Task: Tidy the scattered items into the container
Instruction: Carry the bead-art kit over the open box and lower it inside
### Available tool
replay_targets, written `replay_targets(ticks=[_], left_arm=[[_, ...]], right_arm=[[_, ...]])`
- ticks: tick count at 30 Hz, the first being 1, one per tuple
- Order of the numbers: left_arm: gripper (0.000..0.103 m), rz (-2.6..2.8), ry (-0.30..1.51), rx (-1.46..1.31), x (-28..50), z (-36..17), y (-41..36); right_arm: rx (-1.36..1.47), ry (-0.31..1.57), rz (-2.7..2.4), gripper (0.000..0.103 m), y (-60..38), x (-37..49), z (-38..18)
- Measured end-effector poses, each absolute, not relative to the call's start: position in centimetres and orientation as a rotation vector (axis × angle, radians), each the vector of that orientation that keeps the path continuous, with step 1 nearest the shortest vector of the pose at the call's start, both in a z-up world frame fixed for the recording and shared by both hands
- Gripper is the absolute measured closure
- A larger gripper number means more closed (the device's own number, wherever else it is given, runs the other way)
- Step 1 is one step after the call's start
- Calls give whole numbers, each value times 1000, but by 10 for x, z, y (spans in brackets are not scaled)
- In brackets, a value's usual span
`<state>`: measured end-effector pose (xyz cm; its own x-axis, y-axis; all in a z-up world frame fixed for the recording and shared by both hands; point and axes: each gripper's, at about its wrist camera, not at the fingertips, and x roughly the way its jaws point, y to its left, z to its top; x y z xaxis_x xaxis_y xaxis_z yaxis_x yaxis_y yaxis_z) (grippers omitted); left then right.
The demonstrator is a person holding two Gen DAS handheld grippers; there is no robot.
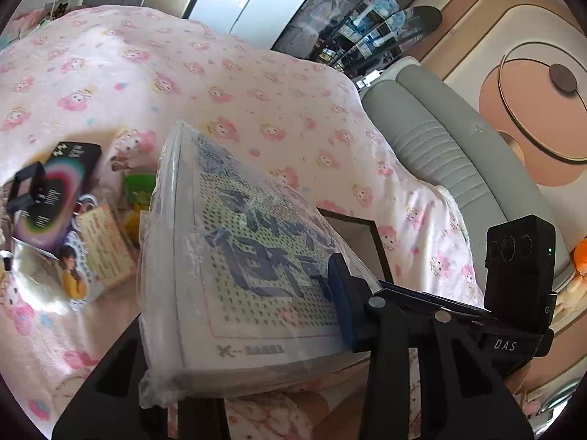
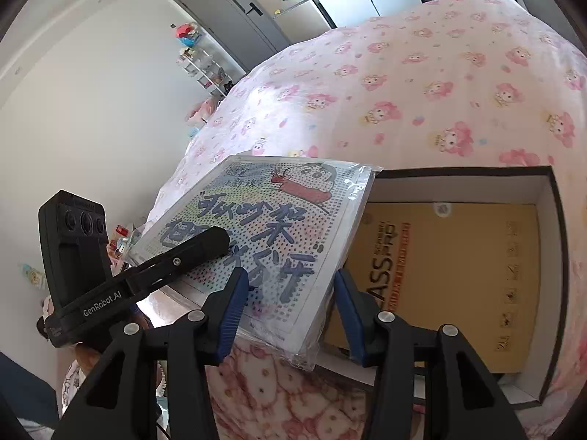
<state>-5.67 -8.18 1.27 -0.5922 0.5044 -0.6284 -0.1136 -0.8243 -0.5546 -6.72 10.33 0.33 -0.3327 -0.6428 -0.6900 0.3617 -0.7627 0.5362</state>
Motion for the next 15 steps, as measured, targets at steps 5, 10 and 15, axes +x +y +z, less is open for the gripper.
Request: replay_targets(ticks=[5,10,15], left_arm=[[65,2332,-638,-1263,-69,-21,-26],[65,2289,-593,-1348,-82,-47,7],[65,2248,-557,-1474,-89,-71,18]], right_arm=[[1346,-445,-2116,59,164,-67,-29],[1403,-478,-2143,59,195,-74,-61],[1465,-566,-2109,58,204,-80,-98]])
